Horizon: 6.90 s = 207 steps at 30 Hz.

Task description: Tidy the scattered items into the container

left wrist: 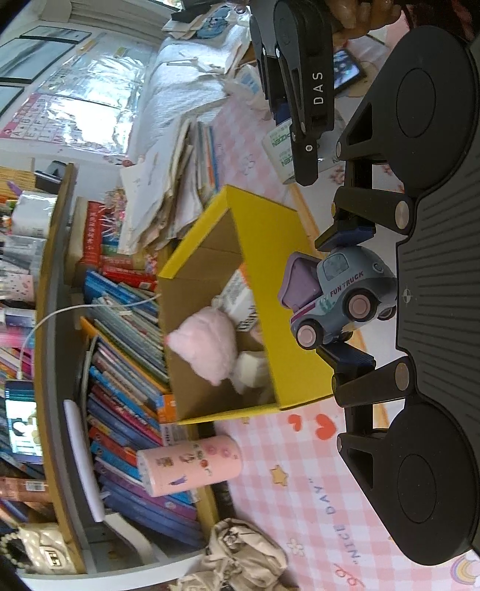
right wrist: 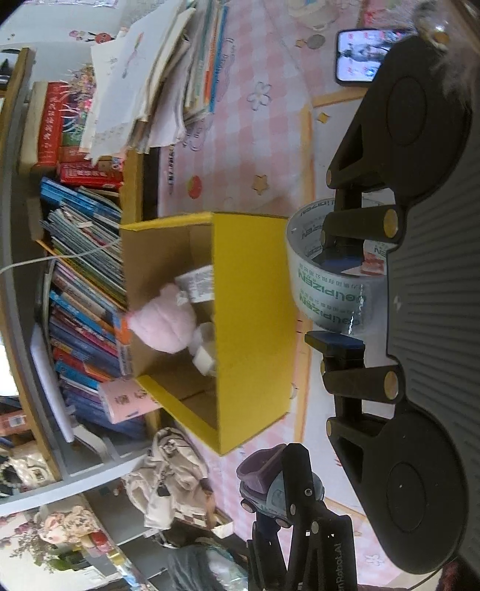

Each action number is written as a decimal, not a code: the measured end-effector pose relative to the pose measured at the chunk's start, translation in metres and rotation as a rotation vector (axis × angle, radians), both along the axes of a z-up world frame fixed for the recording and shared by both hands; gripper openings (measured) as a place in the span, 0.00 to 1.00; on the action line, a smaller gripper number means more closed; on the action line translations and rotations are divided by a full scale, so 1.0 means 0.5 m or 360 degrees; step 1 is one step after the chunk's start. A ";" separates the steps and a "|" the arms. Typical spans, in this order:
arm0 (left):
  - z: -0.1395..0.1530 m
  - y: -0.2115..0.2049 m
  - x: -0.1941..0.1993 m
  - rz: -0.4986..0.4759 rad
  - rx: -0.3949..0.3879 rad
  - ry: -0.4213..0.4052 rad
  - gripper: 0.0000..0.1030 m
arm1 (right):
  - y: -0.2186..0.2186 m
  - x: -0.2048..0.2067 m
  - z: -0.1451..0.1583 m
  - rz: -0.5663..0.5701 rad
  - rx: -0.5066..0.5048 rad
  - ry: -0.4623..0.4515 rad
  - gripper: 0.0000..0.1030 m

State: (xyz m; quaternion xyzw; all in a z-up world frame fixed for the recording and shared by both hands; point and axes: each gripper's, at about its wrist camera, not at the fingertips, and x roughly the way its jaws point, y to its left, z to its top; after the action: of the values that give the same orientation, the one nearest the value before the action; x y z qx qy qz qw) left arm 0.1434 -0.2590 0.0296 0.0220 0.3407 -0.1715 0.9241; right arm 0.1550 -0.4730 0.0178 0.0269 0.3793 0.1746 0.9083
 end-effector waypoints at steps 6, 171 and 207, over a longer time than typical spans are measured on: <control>0.019 -0.012 0.015 -0.0001 -0.0010 -0.0059 0.51 | -0.006 0.017 0.025 0.0024 0.0022 -0.0058 0.31; -0.022 0.468 -0.277 0.0221 0.0083 -0.0003 0.98 | 0.504 -0.333 0.000 -0.0521 -0.0404 -0.0182 1.00; -0.018 0.468 -0.288 0.0190 0.0068 -0.0023 1.00 | 0.517 -0.332 -0.002 -0.0489 -0.0412 -0.0177 1.00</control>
State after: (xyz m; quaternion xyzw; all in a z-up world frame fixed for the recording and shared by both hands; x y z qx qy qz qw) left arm -0.0004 -0.0250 0.0206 0.0227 0.3383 -0.1085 0.9345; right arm -0.0109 -0.2143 0.0167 -0.0420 0.3393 -0.0150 0.9396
